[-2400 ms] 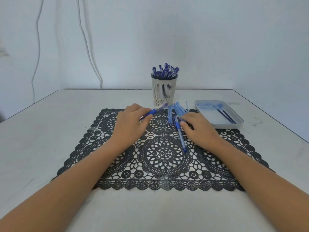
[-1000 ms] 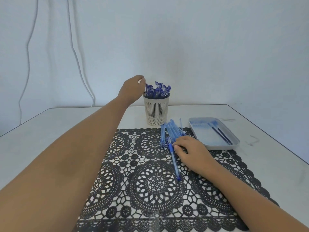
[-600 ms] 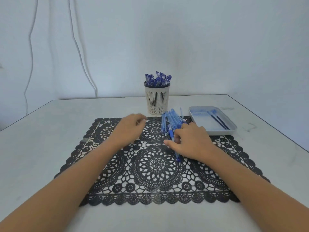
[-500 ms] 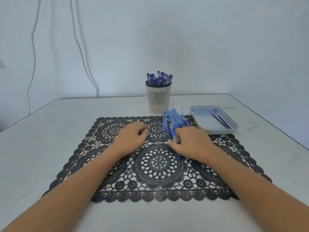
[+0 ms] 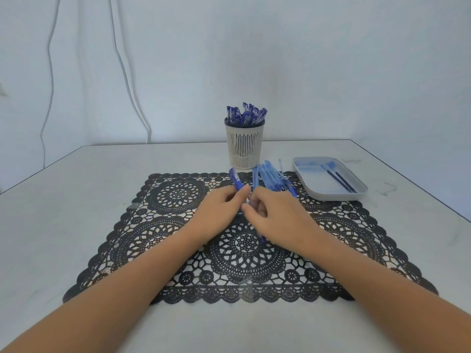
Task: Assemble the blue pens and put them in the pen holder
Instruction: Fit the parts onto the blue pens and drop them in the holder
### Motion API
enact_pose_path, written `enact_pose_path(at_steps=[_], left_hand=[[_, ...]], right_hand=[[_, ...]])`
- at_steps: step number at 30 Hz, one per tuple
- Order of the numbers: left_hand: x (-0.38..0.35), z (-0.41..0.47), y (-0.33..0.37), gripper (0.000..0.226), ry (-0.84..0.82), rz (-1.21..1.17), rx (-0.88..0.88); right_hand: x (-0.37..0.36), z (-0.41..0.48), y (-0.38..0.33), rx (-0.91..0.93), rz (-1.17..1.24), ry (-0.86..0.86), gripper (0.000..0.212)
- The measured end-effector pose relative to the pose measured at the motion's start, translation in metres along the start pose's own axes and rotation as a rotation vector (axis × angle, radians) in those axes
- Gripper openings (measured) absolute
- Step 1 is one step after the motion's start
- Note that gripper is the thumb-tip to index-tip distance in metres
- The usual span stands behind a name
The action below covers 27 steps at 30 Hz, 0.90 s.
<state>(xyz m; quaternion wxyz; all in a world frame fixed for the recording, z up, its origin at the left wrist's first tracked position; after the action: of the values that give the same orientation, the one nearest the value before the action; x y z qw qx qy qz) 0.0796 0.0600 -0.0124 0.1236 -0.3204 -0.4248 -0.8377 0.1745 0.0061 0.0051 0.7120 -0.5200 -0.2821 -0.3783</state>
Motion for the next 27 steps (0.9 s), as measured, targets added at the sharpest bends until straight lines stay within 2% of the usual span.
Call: enact_pose_path(at_steps=[3,5,6,8,10,12,14,17,19,22,27], left_hand=[[0.007,0.001,-0.004,0.033,0.038,-0.161,0.071],[0.016,0.002,-0.008,0.026,0.103,-0.335,0.125],[0.022,0.002,-0.007,0.025,0.127,-0.348,0.117],[0.032,0.005,-0.001,0.021,0.138,-0.229,0.036],[0.039,0.007,0.011,0.014,0.125,0.009,-0.089],[0.035,0.005,0.018,0.02,0.056,0.286,-0.233],[0.024,0.001,0.019,0.027,-0.023,0.511,-0.337],[0.008,-0.007,0.027,0.032,-0.087,0.645,-0.528],[0.001,-0.009,0.032,0.035,-0.105,0.691,-0.62],[-0.002,-0.009,0.029,0.035,-0.112,0.734,-0.668],[-0.003,-0.008,0.024,0.037,-0.131,0.685,-0.658]], right_hand=[[0.0,0.001,-0.002,0.044,0.033,-0.009,0.03],[0.011,0.004,0.003,0.026,0.071,0.073,0.029],[0.017,0.005,0.007,0.011,0.086,0.123,0.027],[0.029,0.006,0.011,-0.004,0.142,0.219,0.016],[0.038,0.006,0.014,0.022,0.15,0.33,0.008],[0.04,0.006,0.011,0.103,0.022,0.393,0.029],[0.03,0.008,0.008,0.198,-0.165,0.333,0.043],[0.005,0.009,0.01,0.274,-0.386,0.174,0.038],[-0.006,0.009,0.009,0.304,-0.407,0.085,0.031],[-0.013,0.013,0.011,0.293,-0.379,-0.018,0.031],[-0.013,0.014,0.011,0.291,-0.415,-0.039,0.029]])
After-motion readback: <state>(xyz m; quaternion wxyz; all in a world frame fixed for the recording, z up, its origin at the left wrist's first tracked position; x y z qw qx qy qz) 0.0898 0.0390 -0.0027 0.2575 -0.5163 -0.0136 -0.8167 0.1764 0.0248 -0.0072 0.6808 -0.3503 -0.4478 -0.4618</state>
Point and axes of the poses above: each hand's wrist, its own z-axis towards the middle knuckle, its own x-axis out of the back of the hand, y = z × x, the point moved 8 cm from there along z, towards the middle knuckle, and after that the axes turned 12 degrees about -x, right-handed, at the moved point
